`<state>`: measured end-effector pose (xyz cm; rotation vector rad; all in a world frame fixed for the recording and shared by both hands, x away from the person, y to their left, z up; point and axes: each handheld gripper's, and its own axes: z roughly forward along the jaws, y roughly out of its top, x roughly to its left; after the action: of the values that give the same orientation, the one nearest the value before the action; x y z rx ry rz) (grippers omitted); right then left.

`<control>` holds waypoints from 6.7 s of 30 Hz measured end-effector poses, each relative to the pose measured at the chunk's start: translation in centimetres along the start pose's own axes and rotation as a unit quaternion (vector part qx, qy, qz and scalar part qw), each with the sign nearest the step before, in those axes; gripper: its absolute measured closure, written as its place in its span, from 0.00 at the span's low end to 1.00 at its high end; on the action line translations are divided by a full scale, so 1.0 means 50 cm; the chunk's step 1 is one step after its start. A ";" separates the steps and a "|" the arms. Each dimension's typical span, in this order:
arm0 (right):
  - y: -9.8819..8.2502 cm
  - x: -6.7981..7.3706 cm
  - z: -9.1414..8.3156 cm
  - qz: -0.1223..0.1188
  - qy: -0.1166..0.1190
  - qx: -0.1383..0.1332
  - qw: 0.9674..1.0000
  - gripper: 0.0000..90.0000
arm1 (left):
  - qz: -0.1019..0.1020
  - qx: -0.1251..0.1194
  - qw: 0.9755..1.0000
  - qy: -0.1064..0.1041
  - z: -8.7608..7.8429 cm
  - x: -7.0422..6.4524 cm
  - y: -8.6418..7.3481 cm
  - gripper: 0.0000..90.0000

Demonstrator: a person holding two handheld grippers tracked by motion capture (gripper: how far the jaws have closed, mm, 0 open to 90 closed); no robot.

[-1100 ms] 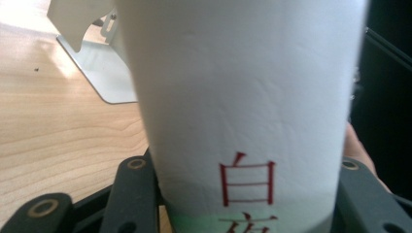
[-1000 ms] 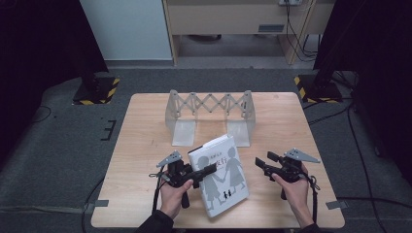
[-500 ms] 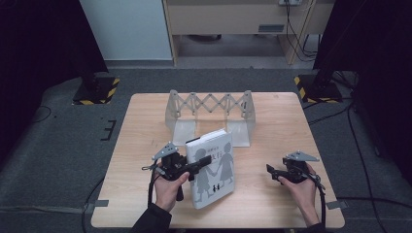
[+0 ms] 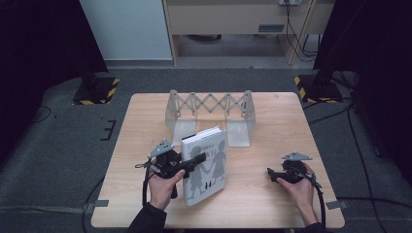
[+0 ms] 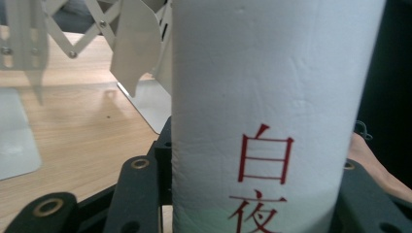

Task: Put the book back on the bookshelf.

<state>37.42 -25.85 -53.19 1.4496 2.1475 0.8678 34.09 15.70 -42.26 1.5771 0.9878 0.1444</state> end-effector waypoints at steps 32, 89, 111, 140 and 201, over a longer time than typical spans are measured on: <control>-0.007 0.002 0.013 0.005 -0.009 -0.017 1.000 0.05 | 0.014 -0.057 0.989 0.137 -0.080 0.093 0.112 0.58; -0.007 0.003 0.013 0.002 -0.005 -0.015 1.000 0.05 | 0.073 -0.065 0.972 0.216 0.066 0.170 0.112 0.57; -0.007 0.005 0.013 0.002 -0.005 -0.015 1.000 0.05 | 0.094 -0.037 0.969 0.226 0.016 0.136 0.044 0.57; -0.007 0.005 0.014 0.001 -0.005 -0.014 1.000 0.04 | 0.119 -0.066 0.957 0.255 0.058 0.128 0.020 0.57; -0.006 0.005 0.015 0.000 -0.005 -0.016 1.000 0.04 | 0.108 -0.043 0.957 0.266 0.046 0.159 -0.042 0.58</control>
<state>37.61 -25.47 -53.94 1.4344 2.1163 0.8883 39.40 19.00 -48.05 1.5952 1.1939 0.7882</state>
